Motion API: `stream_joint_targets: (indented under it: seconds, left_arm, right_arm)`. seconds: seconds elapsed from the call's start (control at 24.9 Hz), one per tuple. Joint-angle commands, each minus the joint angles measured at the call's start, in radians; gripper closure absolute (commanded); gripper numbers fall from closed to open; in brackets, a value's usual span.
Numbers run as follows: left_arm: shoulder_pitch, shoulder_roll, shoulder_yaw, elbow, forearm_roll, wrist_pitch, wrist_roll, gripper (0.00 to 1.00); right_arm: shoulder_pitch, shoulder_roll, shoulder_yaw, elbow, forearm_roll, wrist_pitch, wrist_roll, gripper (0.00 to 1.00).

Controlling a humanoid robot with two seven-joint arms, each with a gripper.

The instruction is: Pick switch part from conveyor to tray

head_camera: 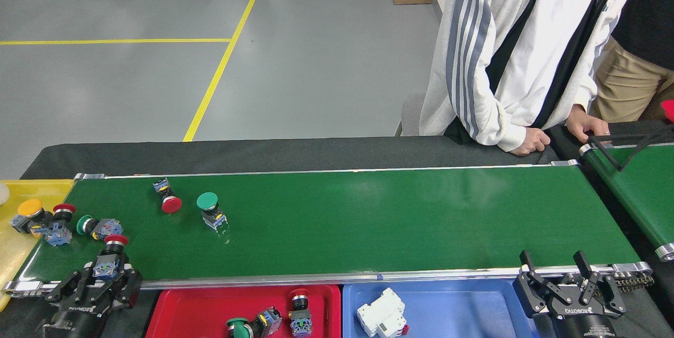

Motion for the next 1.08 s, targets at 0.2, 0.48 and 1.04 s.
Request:
stream_joint_targets:
  seconds: [0.2, 0.48, 1.04]
  left_arm:
    - [0.117, -0.045, -0.102, -0.132, -0.001, -0.147, -0.017, 0.00]
    - [0.114, -0.078, -0.060, -0.143, 0.005, -0.144, -0.014, 0.00]
    - [-0.030, -0.121, 0.211, -0.051, -0.019, 0.060, -0.023, 0.00]
  right_arm:
    - [0.000, -0.009, -0.012, -0.015, 0.000, 0.005, 0.002, 0.00]
    - [0.009, -0.009, -0.012, -0.016, 0.000, 0.005, 0.017, 0.00]
    - [0.053, -0.003, -0.012, -0.070, 0.000, 0.001, 0.037, 0.00]
